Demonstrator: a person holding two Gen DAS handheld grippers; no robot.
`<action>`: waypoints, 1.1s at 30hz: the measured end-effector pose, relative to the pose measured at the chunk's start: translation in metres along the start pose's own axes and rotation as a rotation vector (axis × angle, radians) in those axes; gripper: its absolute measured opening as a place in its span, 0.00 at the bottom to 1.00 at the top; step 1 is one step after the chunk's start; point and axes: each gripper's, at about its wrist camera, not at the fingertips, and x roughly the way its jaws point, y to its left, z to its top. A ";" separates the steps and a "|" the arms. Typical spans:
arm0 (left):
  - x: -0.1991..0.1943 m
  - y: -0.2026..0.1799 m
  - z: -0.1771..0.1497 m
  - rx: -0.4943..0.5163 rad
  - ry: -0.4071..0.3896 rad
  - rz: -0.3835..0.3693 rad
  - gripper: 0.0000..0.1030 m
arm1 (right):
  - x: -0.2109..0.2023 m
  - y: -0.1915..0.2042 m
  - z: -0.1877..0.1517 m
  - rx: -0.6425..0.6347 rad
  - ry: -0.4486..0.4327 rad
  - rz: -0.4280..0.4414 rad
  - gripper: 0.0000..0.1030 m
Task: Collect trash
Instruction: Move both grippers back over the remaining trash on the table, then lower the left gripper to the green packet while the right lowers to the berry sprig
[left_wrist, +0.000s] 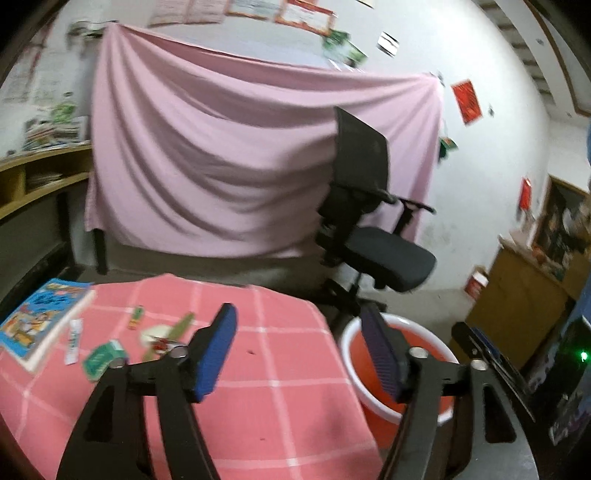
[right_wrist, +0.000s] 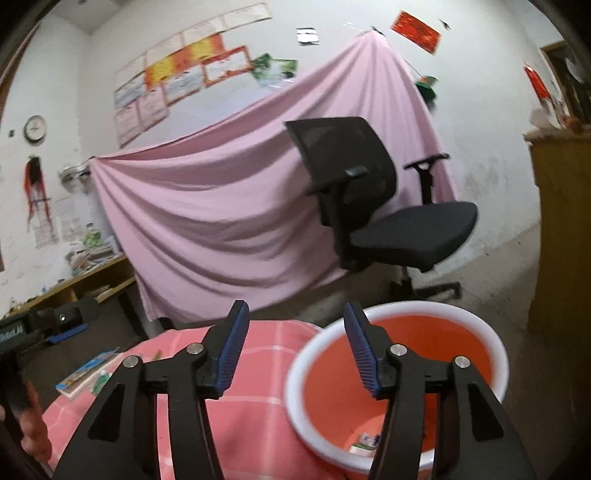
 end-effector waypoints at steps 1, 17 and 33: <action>-0.006 0.007 0.002 -0.015 -0.022 0.015 0.73 | 0.000 0.009 0.001 -0.012 -0.014 0.009 0.62; -0.067 0.099 -0.020 -0.030 -0.249 0.281 0.97 | 0.002 0.083 -0.001 -0.038 -0.155 0.077 1.00; -0.095 0.181 -0.066 0.005 -0.334 0.411 0.97 | 0.023 0.147 -0.026 -0.166 -0.150 0.102 1.00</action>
